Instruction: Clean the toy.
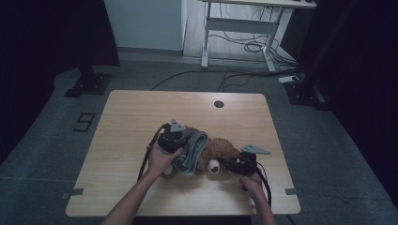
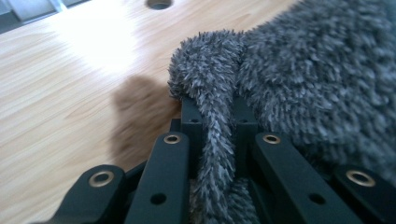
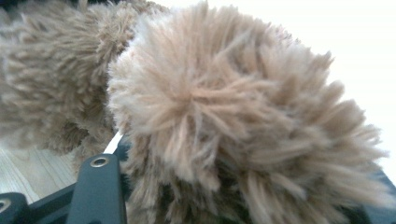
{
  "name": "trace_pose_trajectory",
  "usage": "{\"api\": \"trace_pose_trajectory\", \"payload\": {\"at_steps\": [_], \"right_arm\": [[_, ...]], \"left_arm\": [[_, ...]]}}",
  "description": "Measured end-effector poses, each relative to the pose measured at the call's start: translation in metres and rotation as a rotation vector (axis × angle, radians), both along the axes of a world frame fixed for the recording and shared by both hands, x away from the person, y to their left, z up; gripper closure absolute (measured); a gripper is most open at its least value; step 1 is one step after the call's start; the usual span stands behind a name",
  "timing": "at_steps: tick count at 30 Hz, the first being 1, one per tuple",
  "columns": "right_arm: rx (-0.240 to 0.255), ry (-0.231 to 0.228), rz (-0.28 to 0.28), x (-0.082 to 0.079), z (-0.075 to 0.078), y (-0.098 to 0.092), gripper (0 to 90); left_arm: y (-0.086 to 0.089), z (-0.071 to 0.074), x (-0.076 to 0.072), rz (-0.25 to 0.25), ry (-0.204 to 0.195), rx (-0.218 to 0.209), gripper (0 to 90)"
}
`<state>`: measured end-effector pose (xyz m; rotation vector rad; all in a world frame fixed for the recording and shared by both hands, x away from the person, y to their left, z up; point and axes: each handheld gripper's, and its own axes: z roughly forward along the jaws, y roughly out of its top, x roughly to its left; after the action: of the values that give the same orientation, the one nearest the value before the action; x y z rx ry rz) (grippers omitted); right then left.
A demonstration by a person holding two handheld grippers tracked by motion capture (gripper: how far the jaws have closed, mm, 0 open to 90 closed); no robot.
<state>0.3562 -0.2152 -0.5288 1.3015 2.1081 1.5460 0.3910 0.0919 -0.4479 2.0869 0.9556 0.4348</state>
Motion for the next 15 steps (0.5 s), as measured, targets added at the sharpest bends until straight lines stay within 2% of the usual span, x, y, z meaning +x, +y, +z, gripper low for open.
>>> {"api": "trace_pose_trajectory", "payload": {"at_steps": [3, 4, 6, 8, 9, 12, 13, 14, 15], "right_arm": [[0.004, 0.004, -0.004, 0.0, 0.0, 0.0, 38.0], [0.004, 0.004, -0.005, 0.0, 0.0, 0.0, 38.1], [0.004, 0.003, -0.006, 0.0, 0.0, 0.0, 38.1], [0.003, 0.003, -0.009, 0.0, 0.0, 0.0, 38.1], [0.003, 0.003, -0.009, 0.0, 0.0, 0.0, 38.1], [0.004, 0.001, -0.011, -0.001, 0.0, 0.0, 38.0], [0.002, 0.001, -0.009, -0.001, 0.0, 0.0, 38.1], [0.0, -0.001, -0.008, -0.001, 0.0, 0.0, 38.1], [0.0, -0.001, -0.008, -0.001, 0.0, 0.0, 38.1]], "left_arm": [[0.012, 0.003, -0.001, 0.014, 0.008, -0.029, 80.1], [0.013, 0.008, -0.002, 0.002, 0.009, -0.059, 80.0], [0.011, 0.012, -0.002, -0.005, 0.002, -0.07, 80.1], [-0.008, 0.026, -0.005, -0.046, -0.032, -0.086, 79.9], [-0.008, 0.026, -0.005, -0.046, -0.032, -0.086, 79.9], [-0.042, 0.042, -0.005, -0.102, -0.057, -0.073, 80.0], [-0.066, 0.048, -0.006, -0.142, -0.065, -0.063, 80.0], [-0.078, 0.049, -0.006, -0.163, -0.062, -0.056, 79.9], [-0.078, 0.049, -0.006, -0.163, -0.062, -0.056, 80.0]]}}
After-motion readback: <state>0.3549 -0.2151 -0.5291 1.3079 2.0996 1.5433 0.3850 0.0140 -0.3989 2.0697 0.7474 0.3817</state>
